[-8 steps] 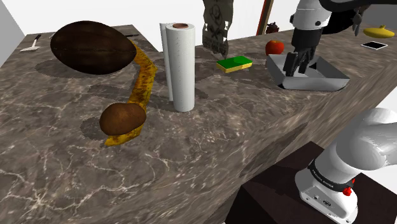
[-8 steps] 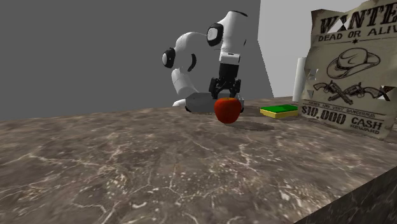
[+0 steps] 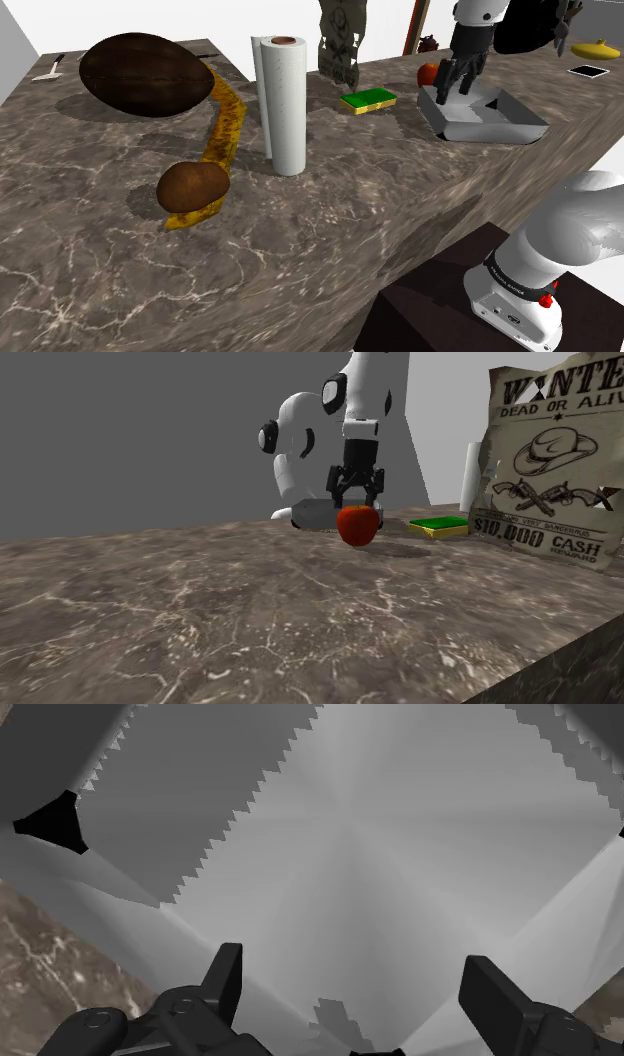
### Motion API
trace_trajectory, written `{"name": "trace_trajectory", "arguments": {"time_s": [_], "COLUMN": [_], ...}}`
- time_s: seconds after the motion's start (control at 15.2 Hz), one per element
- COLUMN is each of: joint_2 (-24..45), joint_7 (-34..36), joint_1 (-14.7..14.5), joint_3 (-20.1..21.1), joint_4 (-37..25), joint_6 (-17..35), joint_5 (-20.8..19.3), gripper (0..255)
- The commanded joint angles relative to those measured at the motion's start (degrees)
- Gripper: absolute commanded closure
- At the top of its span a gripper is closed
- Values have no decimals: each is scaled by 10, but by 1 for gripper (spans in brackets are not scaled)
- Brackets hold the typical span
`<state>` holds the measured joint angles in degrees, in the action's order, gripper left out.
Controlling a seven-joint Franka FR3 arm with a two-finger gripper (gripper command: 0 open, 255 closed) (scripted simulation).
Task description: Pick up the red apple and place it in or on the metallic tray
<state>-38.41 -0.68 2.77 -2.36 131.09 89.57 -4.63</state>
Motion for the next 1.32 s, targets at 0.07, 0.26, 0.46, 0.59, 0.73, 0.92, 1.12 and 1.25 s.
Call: {"name": "trace_trajectory", "arguments": {"time_s": [0.07, 0.26, 0.46, 0.59, 0.73, 0.92, 1.12, 1.25], "joint_2": [37, 76, 115, 130, 128, 127, 126, 126], "joint_7": [-4, -9, -14, -16, -16, -16, -15, -15], "joint_1": [12, 22, 30, 34, 34, 35, 35, 35], "joint_3": [-18, -36, -54, -61, -62, -63, -65, -65], "joint_4": [-40, -84, -132, -151, -134, -110, -90, -90], "joint_6": [23, 43, 60, 65, 81, 104, 123, 123], "joint_5": [-7, -10, -10, -9, -9, -10, -11, -11], "gripper": [0, 0, 0, 0, 0, 0, 0, 0]}}
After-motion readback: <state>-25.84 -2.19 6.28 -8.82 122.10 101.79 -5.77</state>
